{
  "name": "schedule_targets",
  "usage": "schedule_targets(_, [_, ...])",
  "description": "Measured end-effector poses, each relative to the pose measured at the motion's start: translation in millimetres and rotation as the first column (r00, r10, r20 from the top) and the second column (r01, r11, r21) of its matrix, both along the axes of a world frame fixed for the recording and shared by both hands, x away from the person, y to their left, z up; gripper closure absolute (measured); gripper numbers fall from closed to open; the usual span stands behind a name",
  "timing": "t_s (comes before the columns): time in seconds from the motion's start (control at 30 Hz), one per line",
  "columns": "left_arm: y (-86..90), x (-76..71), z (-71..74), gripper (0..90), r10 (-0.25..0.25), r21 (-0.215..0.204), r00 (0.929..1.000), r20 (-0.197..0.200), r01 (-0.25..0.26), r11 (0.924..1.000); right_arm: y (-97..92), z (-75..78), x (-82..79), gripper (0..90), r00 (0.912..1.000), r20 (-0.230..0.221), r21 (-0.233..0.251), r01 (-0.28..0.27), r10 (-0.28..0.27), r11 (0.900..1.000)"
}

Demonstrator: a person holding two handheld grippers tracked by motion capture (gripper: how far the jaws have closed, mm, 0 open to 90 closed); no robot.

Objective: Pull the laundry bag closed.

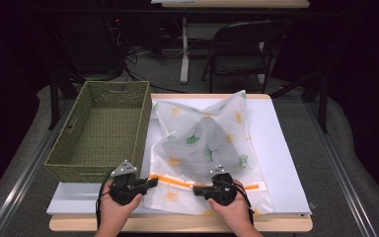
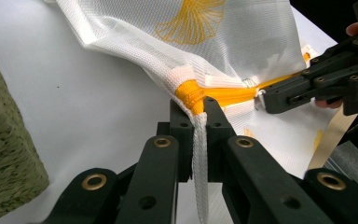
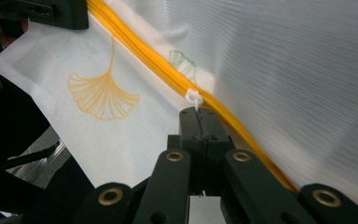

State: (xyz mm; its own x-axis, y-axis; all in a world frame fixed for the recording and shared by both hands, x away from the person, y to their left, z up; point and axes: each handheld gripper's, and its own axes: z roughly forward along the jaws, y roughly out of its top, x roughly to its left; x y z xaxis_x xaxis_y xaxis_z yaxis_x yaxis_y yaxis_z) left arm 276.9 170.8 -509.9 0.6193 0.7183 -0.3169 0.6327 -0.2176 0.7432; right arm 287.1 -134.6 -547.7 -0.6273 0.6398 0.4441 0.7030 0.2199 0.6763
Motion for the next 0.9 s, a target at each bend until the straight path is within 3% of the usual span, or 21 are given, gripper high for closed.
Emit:
schedule_targets(0.5, [2.1, -1.3, -0.5, 86.4, 0.01, 0.002, 0.9999, -0.001, -0.01, 0.9999, -46.2, -0.9, -5.5, 90.0, 0.9962, -0.014, -0.039, 0.086, -0.086, 0.9955])
schedule_targets(0.9, [3.2, -1.3, -1.6, 86.4, 0.014, 0.002, 0.9999, -0.006, -0.014, 0.9999, -84.8, -3.1, -11.1, 90.0, 0.9845, -0.017, -0.065, 0.173, -0.175, 0.9827])
